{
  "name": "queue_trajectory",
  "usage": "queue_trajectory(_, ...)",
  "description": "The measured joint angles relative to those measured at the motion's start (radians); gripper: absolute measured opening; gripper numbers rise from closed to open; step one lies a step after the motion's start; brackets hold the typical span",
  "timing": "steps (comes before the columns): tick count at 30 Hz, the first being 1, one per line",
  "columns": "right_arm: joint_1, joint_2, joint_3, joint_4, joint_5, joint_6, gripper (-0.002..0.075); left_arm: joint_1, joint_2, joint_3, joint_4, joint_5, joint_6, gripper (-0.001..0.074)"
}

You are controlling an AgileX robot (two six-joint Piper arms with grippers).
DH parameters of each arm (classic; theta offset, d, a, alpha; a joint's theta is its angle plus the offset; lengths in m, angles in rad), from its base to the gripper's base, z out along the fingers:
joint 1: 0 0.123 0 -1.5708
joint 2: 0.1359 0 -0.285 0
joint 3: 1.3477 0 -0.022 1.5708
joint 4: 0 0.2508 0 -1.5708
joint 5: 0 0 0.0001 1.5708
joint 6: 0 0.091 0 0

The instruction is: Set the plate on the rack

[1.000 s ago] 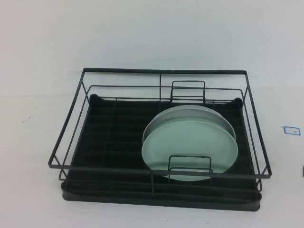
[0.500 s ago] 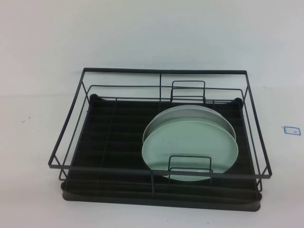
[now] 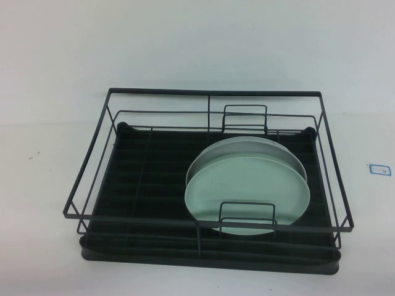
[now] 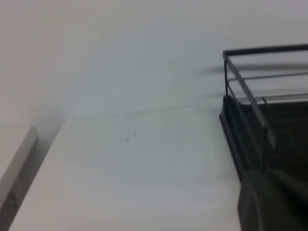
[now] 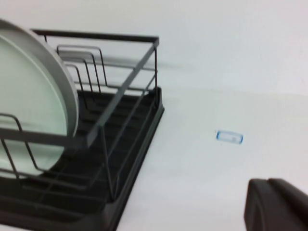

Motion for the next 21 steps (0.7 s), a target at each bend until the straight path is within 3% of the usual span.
queue_trajectory(5, 0.0, 0.0, 0.002, 0.078, 0.061, -0.039, 0.0018, 0.0, 0.0, 0.034, 0.106, 0.096, 0.0, 0.0001)
queue_trajectory(10, 0.0, 0.0, 0.005, 0.203, 0.147, -0.255, 0.0018, 0.0, 0.0, 0.034, 0.12, 0.192, 0.0, 0.0001)
queue_trajectory(21, 0.0, 0.0, 0.005, 0.215, 0.16, -0.361, 0.0018, 0.0, 0.0, 0.034, 0.067, 0.2, -0.046, 0.0001)
